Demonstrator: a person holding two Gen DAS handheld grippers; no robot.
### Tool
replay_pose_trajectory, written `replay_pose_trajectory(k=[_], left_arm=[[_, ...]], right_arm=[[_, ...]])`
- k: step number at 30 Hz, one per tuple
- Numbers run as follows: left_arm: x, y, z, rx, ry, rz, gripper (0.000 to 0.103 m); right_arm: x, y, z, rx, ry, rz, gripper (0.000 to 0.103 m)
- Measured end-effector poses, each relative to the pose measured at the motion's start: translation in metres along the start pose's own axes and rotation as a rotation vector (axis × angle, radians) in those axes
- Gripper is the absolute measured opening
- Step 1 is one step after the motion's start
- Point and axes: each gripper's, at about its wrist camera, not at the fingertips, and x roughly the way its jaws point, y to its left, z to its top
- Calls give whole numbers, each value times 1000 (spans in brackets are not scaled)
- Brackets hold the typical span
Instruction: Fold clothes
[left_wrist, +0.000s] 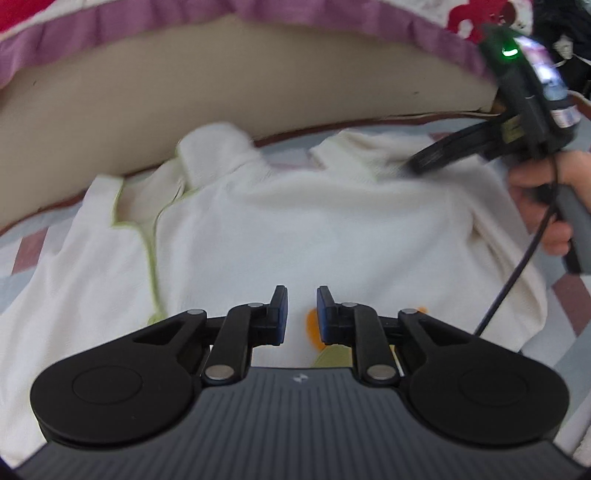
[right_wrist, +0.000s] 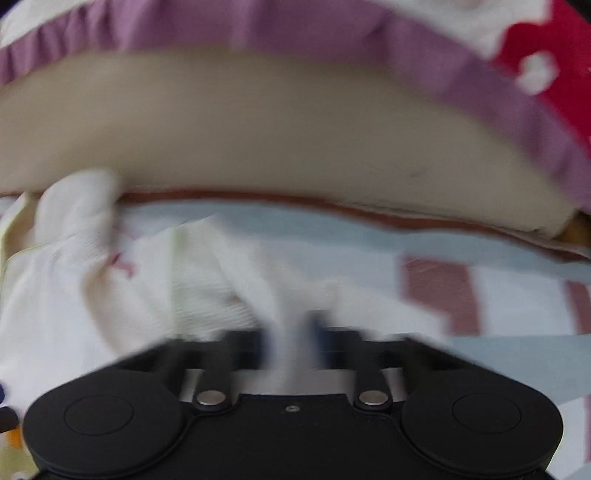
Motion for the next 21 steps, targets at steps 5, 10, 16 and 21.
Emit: replay_pose_trajectory(k=[5,10,16,21], left_arm=[[1,10,3,-13,-2,24,19],[7,15,13,-69,-11,31,20],[8,22,12,-91,11,66,22],[7,46,41,-79,-26,139,37]], right_arm=[[-99,-77,-1,323,-190,-43,4],[-169,-161,-61,627,-171,-379,4],[-153,-187,-98,546,122,-675,37],[-161,-215,-103,658,40,-625,62]])
